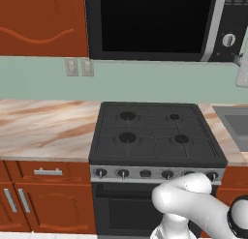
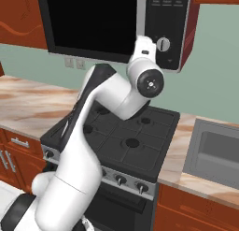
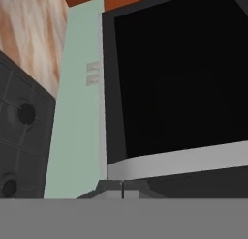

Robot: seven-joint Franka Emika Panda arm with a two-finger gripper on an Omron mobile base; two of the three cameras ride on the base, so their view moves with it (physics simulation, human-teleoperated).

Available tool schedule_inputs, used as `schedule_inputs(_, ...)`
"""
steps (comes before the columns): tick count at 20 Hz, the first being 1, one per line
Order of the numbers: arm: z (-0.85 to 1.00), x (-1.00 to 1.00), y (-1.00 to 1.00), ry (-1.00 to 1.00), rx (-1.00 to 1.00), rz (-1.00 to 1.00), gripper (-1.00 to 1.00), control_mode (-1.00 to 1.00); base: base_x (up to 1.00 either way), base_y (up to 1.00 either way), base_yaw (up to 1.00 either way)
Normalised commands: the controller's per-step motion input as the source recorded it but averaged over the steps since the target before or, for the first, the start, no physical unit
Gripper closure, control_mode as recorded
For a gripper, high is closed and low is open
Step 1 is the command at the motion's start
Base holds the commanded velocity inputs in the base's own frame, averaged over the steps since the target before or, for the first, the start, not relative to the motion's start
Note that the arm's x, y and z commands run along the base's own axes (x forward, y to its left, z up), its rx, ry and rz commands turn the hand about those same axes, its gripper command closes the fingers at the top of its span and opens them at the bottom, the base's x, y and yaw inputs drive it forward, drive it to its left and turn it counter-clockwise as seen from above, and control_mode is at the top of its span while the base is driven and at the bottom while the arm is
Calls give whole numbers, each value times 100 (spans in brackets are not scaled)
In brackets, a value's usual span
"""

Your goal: Place the bowl containing the onion and bell pepper in the microwave. Close the microwave door and press the start button to microwave the meal.

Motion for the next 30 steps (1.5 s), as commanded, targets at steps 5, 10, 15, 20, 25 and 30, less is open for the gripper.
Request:
schedule_inputs(5, -5, 30, -2, -2, 5, 0, 100, -100, 0, 0, 0)
schedule_inputs(10, -10, 25, -11, -2, 6, 0, 100, -100, 0, 0, 0)
schedule_inputs(15, -11, 20, -12, -2, 5, 0, 100, -100, 0, 0, 0)
schedule_inputs(20, -9, 25, -5, -1, 4, 0, 100, -100, 0, 0, 0)
schedule_inputs(25, -4, 29, -7, 0, 4, 0, 100, -100, 0, 0, 0)
schedule_inputs(30, 0, 25, -21, 0, 6, 0, 100, -100, 0, 0, 0)
